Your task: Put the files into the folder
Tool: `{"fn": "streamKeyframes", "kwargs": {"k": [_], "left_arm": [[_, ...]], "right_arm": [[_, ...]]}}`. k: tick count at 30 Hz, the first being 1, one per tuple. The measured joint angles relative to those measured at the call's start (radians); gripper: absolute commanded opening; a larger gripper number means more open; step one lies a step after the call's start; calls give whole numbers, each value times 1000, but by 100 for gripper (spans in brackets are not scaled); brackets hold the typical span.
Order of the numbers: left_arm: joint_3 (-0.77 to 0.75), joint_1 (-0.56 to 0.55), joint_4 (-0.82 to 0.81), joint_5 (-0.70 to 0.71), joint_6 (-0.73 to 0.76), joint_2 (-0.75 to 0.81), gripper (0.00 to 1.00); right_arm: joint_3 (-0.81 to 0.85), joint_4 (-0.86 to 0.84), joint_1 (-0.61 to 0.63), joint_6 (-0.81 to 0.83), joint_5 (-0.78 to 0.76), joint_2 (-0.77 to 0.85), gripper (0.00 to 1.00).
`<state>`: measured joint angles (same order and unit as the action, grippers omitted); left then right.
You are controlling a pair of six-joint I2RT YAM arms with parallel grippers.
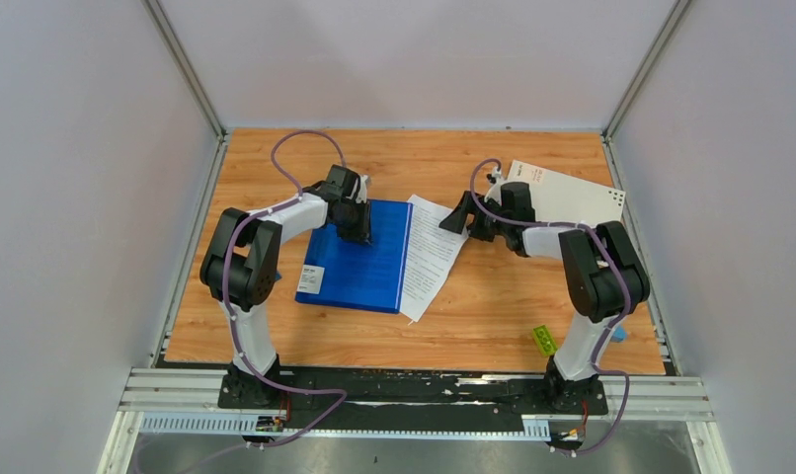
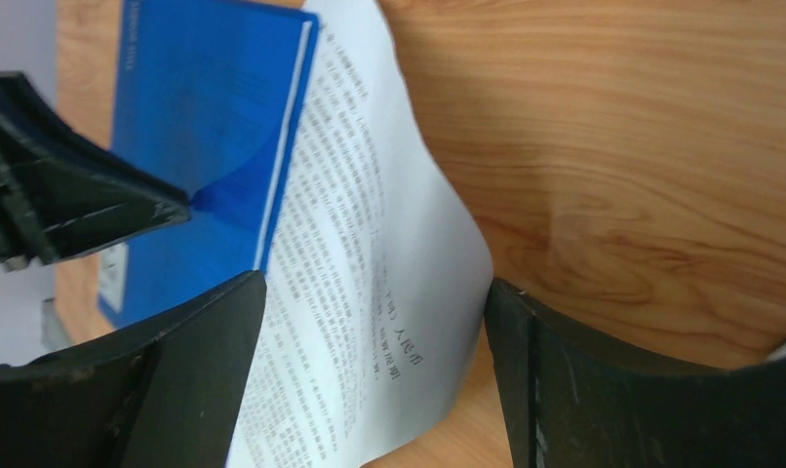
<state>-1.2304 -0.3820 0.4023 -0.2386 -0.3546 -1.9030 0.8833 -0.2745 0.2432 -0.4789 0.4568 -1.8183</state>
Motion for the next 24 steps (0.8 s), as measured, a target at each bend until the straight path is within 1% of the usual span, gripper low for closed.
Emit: {"fn": "streamKeyframes", "kwargs": {"k": [4,9,11,13,15,17,19,22,24], "left_arm": [[4,0,-6,-1,-2,0,32],[7,0,-18,-9,-6,0,32],[9,0,-23,-12,-7,0,32],[11,0,-29,-14,-8,0,32],[13,0,-34,-16,-11,0,32],[14,0,-38,-18,-12,0,32],[15,0,-40,-19,-15,0,32],[15,0,-42,-22,-18,0,34],[15,0,-41,-26,-17,2,37]], "right_arm": [[-34,-95,-10,-79,117,-1,84],[-83,-350,-16,-251,265,-23,83],[-99,-433,-16,-311,298,-31,82],[-109,-470,-15,-341,310,-32,81],[-111,-472,-8,-347,307,-32,77],[-117,-467,2,-347,287,-31,70],[-128,-451,13,-343,257,-26,58],[-133,-359,33,-312,193,-9,29],[-122,-275,41,-277,146,5,15]]}}
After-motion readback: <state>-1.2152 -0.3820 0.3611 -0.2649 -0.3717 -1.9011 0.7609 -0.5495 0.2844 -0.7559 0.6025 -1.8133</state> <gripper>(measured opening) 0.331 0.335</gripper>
